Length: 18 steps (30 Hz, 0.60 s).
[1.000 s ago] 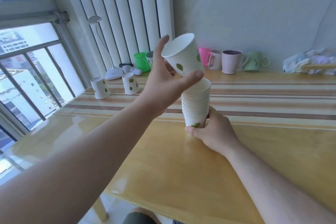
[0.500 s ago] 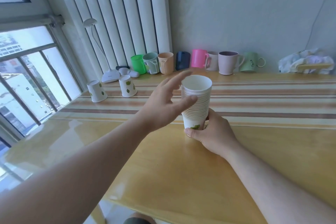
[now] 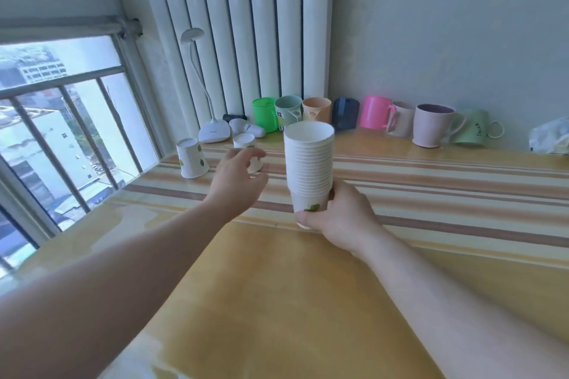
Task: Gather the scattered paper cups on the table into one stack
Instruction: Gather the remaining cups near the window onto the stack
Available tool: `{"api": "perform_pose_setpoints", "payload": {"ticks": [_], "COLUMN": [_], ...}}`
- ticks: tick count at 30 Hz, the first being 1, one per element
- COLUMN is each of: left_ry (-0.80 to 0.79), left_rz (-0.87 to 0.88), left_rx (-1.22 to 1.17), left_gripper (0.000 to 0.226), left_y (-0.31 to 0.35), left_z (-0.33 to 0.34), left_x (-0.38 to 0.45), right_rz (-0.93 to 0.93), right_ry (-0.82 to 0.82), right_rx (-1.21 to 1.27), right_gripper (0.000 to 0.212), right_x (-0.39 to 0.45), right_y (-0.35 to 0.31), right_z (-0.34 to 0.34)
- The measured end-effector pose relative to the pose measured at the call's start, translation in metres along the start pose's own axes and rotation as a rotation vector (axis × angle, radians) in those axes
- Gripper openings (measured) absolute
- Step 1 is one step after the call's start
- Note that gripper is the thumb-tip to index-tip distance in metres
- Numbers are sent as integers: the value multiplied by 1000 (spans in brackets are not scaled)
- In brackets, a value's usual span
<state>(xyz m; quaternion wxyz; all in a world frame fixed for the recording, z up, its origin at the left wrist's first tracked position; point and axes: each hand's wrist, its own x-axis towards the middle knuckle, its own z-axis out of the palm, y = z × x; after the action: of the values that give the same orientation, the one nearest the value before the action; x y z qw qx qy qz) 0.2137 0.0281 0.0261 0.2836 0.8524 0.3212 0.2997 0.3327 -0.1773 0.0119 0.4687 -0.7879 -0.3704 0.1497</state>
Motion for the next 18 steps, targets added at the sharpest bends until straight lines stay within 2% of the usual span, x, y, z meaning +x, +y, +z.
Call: {"api": "perform_pose_setpoints", "payload": {"ticks": [3,5,7,10,14,18], "left_ry": [26,-29,-123,-188,40,118], "left_rz": [-80,-119,-146,-165,-56,-92], "left_rx": [105,155,239,303,238,182], "left_gripper": [69,83,88,81,43,58], "left_y": [-15,-21,-25,-31,-35,-46], "left_z": [-3,-1,2,8,9,2], "left_x": [35,55,69,78,76,59], "right_rz": [-4,-4,-19,-18,-16,-9], "right_ry": [11,52,102,108,108,122], "right_rx": [-29,-28,-34,-24,-26,-43], "right_gripper": [49,45,48,48,50,50], "right_x": [6,6,4,5,7,7], "right_y": [4,10,16,19,20,19], "right_z": [26,38,44,46,46,46]}}
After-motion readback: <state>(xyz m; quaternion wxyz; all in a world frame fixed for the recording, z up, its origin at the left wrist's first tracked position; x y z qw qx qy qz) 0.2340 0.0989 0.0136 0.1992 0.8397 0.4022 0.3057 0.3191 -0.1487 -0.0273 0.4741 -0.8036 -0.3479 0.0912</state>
